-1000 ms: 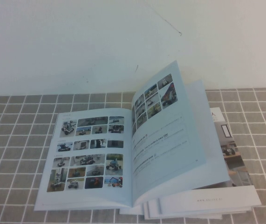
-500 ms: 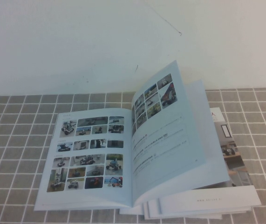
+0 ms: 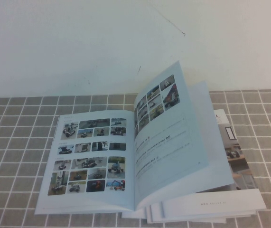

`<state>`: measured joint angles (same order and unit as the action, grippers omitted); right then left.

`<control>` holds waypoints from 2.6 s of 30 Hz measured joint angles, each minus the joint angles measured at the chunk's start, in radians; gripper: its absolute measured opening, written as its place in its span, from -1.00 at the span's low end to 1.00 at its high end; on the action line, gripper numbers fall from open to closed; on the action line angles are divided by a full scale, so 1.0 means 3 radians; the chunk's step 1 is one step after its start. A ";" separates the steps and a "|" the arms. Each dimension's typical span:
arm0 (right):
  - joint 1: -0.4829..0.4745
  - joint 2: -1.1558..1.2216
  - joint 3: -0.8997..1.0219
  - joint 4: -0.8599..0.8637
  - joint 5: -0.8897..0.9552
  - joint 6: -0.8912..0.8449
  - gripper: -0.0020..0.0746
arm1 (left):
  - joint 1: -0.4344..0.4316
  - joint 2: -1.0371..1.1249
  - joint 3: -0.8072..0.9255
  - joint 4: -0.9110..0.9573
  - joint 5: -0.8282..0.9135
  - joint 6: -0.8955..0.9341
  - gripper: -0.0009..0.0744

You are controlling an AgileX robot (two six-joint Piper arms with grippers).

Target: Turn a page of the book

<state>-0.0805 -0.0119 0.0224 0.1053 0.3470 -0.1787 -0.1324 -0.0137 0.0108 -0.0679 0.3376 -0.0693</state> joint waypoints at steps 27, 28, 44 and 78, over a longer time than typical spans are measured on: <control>-0.0001 0.0000 0.0000 0.0000 0.0000 0.0000 -0.95 | 0.0000 0.0000 0.0000 0.0000 0.0000 -0.0008 -0.99; -0.0001 0.0000 0.0000 0.0000 0.0000 0.0000 -0.95 | 0.0000 0.0000 0.0000 0.0000 0.0000 -0.0008 -0.99; -0.0001 0.0000 0.0000 0.0000 0.0000 0.0000 -0.95 | 0.0675 0.0000 0.0000 0.0000 0.0000 0.0009 -0.99; -0.0001 0.0000 0.0000 0.0000 0.0000 0.0007 -0.95 | 0.0724 0.0000 0.0000 0.0000 0.0000 0.0009 -0.99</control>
<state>-0.0808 -0.0119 0.0224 0.1053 0.3470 -0.1767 0.0848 -0.0137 0.0108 -0.0679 0.3376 -0.0665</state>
